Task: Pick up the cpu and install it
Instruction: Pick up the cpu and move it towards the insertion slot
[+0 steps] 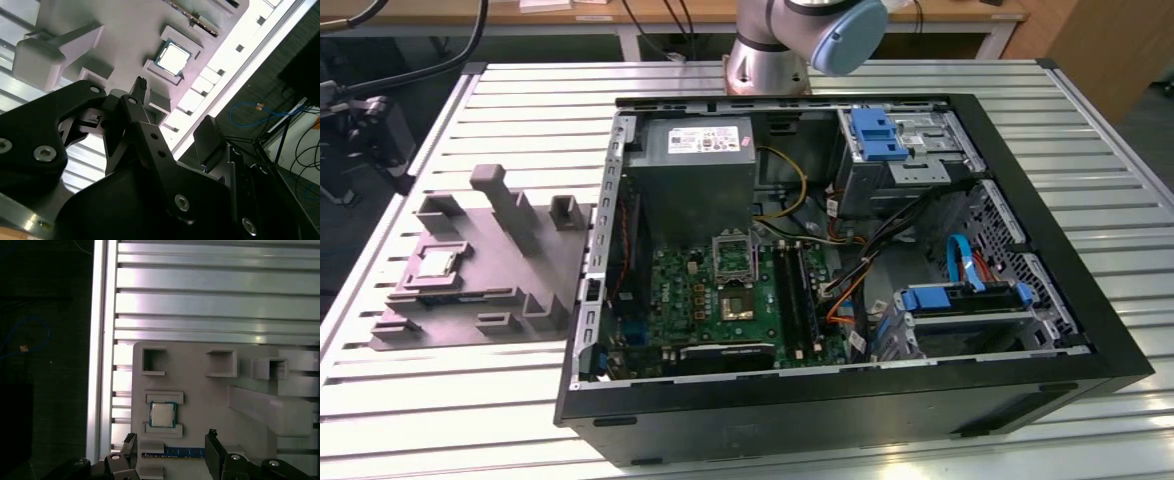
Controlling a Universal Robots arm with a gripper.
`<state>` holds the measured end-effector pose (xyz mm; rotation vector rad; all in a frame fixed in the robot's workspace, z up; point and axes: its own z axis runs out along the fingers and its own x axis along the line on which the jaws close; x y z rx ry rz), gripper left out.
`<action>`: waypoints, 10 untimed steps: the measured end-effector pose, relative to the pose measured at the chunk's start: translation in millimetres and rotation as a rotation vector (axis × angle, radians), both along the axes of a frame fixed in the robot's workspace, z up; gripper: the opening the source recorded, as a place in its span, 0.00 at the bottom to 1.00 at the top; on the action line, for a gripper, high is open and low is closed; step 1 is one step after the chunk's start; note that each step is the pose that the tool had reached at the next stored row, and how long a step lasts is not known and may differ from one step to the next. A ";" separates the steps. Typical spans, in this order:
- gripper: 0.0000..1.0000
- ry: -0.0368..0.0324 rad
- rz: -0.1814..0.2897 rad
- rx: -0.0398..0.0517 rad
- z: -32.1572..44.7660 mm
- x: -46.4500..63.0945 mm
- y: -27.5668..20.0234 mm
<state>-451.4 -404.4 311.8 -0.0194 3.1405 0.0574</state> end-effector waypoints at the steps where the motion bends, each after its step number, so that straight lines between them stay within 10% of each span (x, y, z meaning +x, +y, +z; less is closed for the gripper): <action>1: 0.65 0.0000 0.000 0.0000 -0.5 0.0 0.0; 10: 0.65 0.0000 -0.001 0.0000 -6.5 0.0 0.0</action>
